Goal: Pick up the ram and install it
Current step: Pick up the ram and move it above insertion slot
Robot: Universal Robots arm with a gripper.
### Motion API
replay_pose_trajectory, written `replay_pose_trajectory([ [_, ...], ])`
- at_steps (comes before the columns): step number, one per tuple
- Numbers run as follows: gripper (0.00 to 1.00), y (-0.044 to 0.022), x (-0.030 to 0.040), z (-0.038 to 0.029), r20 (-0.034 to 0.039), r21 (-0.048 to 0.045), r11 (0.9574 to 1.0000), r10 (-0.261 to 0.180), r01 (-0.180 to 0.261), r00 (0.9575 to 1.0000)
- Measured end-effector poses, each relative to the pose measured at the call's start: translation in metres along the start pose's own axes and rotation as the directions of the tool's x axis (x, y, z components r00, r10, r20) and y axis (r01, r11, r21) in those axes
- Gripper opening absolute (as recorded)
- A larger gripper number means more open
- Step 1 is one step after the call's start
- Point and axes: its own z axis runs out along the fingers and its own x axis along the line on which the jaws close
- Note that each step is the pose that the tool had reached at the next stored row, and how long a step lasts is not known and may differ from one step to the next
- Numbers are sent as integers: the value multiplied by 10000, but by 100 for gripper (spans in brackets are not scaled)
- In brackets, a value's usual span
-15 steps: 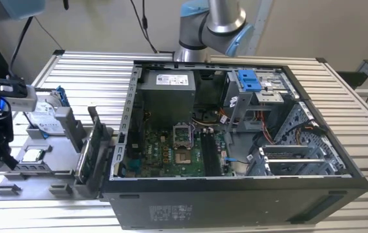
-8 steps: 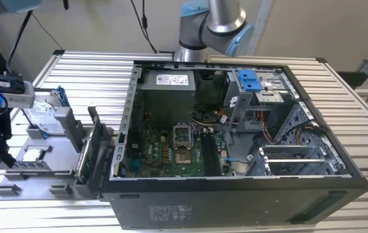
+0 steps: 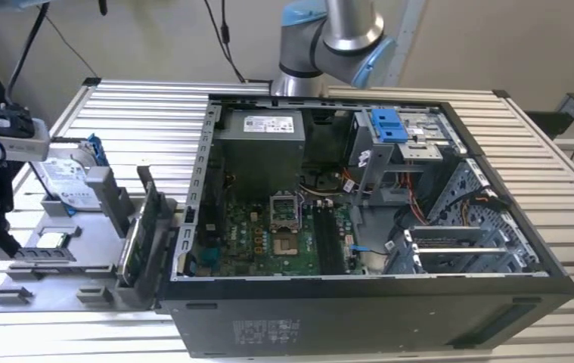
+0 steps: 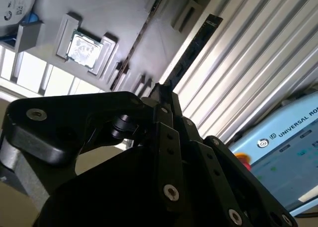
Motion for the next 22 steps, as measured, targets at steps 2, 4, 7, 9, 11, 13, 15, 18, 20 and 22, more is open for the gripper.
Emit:
replay_pose_trajectory([
  [2, 14, 0, -1, -23, 1, 0, 10000, 0, 0, 10000],
  [4, 14, 1, -1, -45, 0, 0, 10000, 0, 0, 10000],
  [7, 14, 1, -2, -78, -1, -1, 10000, 0, 0, 10000],
  [9, 14, 1, -2, -101, 0, 0, 10000, 0, 0, 10000],
  [11, 14, 2, -3, -123, -1, -1, 10000, 0, 0, 10000],
  [13, 14, 2, -3, -146, 0, 0, 10000, 0, 0, 10000],
  [15, 14, 2, -4, -168, 0, 0, 10000, 0, 0, 10000],
  [18, 14, 3, -4, -199, 0, -1, 10000, 0, 0, 10000],
  [20, 14, 3, -5, -218, 0, 0, 10000, 0, 0, 10000],
  [22, 14, 4, -5, -238, 0, 1, 10000, 0, 0, 10000],
])
